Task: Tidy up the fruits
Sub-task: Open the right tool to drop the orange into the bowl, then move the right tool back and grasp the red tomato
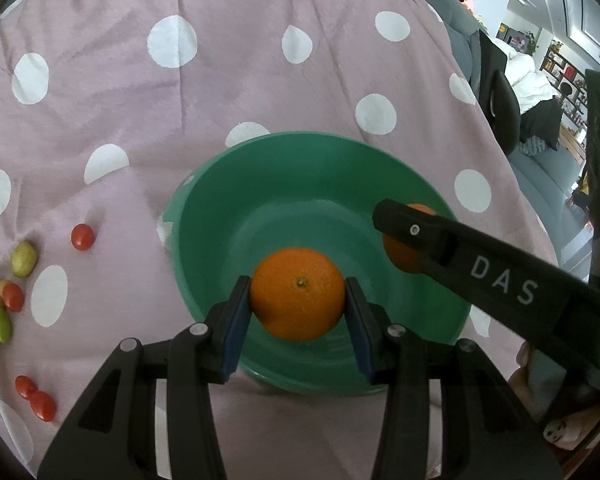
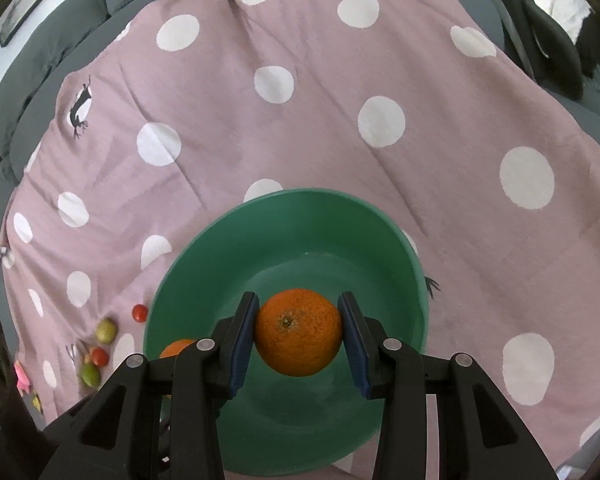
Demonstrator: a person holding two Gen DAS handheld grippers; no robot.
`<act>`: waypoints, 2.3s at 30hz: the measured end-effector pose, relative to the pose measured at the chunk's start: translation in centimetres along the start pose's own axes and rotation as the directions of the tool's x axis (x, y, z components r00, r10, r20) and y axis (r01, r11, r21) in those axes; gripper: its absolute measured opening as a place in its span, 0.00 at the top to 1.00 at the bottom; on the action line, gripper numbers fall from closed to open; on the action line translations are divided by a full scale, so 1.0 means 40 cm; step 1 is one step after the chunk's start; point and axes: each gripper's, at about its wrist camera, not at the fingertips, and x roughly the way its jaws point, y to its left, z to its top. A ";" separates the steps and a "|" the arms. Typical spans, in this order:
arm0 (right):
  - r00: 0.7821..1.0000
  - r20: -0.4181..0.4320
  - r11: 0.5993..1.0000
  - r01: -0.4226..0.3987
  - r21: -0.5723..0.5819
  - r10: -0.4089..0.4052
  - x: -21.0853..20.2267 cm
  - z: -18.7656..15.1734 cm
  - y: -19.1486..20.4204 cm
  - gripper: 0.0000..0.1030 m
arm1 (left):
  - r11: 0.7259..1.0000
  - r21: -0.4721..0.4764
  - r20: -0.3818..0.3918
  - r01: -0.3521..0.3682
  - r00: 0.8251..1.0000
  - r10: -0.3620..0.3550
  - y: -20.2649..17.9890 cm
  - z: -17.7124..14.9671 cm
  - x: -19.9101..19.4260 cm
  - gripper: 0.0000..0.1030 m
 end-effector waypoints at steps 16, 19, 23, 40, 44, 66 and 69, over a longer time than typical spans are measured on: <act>0.998 0.042 0.996 -0.043 -0.081 0.046 -0.038 -0.007 0.063 0.48 | 0.997 -0.072 0.121 -0.020 0.992 0.029 0.106 -0.035 -0.171 0.32; 0.995 0.039 0.987 -0.081 -0.136 0.087 -0.046 -0.015 0.111 0.48 | 0.989 -0.135 0.121 -0.058 0.990 0.075 0.182 -0.056 -0.212 0.31; 0.987 0.010 0.961 -0.156 -0.227 0.163 -0.046 -0.037 0.196 0.48 | 0.968 -0.194 0.107 -0.159 0.977 0.182 0.284 -0.095 -0.269 0.31; 0.876 -0.377 0.775 -0.455 -0.439 0.301 0.110 -0.255 0.542 0.48 | 0.859 -0.468 0.049 -0.209 0.964 0.262 0.617 -0.243 -0.346 0.53; 0.847 -0.442 0.747 -0.492 -0.446 0.294 0.138 -0.317 0.580 0.51 | 0.848 -0.493 0.039 -0.196 0.968 0.247 0.638 -0.251 -0.339 0.61; 0.860 -0.468 0.786 -0.428 -0.446 0.203 0.191 -0.362 0.578 0.69 | 0.856 -0.507 0.017 -0.100 0.992 0.126 0.644 -0.258 -0.292 0.65; 0.874 -0.442 0.814 -0.399 -0.423 0.199 0.189 -0.339 0.552 0.69 | 0.862 -0.493 -0.008 -0.116 0.992 0.129 0.634 -0.255 -0.265 0.65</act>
